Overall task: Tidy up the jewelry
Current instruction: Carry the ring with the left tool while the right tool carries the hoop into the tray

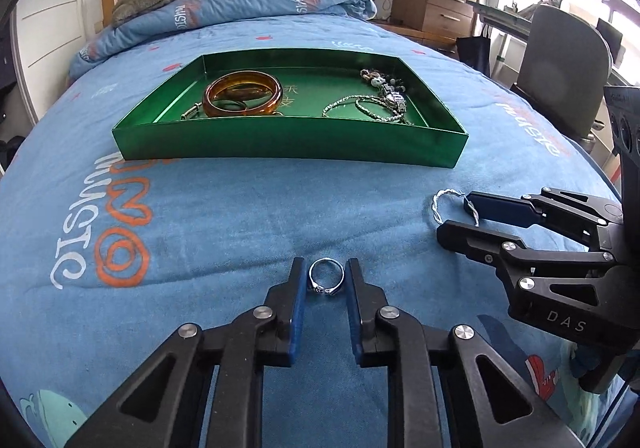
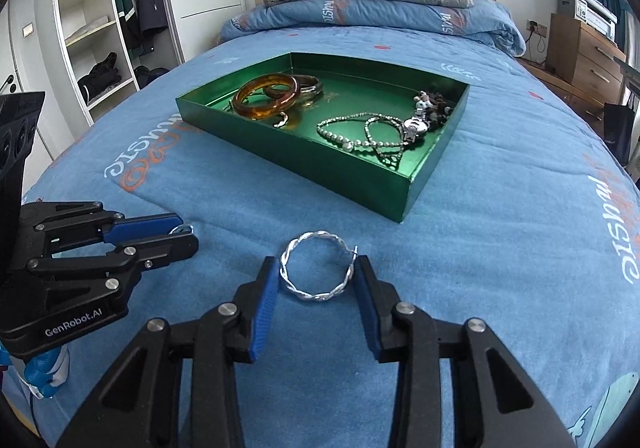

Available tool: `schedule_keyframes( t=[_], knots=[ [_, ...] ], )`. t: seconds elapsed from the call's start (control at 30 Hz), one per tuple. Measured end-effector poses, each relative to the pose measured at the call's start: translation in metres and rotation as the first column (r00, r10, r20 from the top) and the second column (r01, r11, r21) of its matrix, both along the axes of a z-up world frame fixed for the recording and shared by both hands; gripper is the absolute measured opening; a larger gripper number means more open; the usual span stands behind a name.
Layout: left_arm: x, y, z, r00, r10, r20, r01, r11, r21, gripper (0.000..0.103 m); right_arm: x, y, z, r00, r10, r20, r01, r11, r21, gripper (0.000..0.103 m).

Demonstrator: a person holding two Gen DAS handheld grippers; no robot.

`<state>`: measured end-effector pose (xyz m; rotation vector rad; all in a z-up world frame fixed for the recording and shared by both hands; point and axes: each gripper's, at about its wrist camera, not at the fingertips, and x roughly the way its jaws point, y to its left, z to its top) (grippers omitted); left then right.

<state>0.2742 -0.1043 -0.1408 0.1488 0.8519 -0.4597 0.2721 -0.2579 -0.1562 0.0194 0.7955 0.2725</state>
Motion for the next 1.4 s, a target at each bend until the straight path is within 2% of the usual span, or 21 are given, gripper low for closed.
schedule_keyframes(
  t=[0.2, 0.43, 0.7, 0.9, 1.13, 1.4],
  knots=[
    [-0.012, 0.008, 0.008, 1.0, 0.022, 0.011, -0.022, 1.0, -0.012, 0.019, -0.017, -0.005, 0.01, 0.999, -0.021, 0.026, 0.02, 0.999, 0.041, 0.036],
    [-0.009, 0.022, 0.045, 0.996, 0.057, 0.07, -0.054, 0.998, -0.041, 0.019, -0.025, -0.014, 0.055, 0.992, -0.046, 0.118, 0.04, 0.998, 0.056, 0.036],
    [0.019, 0.019, 0.093, 0.984, 0.092, 0.153, -0.086, 0.995, -0.047, 0.019, 0.001, -0.022, 0.113, 0.974, -0.078, 0.213, 0.069, 0.996, 0.051, 0.036],
    [0.049, 0.009, 0.11, 0.975, 0.112, 0.193, -0.104, 0.993, -0.048, 0.019, 0.028, -0.027, 0.142, 0.955, -0.107, 0.276, 0.096, 0.994, 0.054, 0.036],
    [0.074, -0.007, 0.103, 0.973, 0.11, 0.203, -0.103, 0.994, -0.047, 0.019, 0.057, -0.03, 0.136, 0.956, -0.111, 0.272, 0.099, 0.993, 0.059, 0.036],
    [0.095, -0.024, 0.078, 0.978, 0.09, 0.188, -0.088, 0.996, -0.018, 0.019, 0.087, -0.034, 0.102, 0.973, -0.113, 0.2, 0.103, 0.993, 0.06, 0.036]
  ],
)
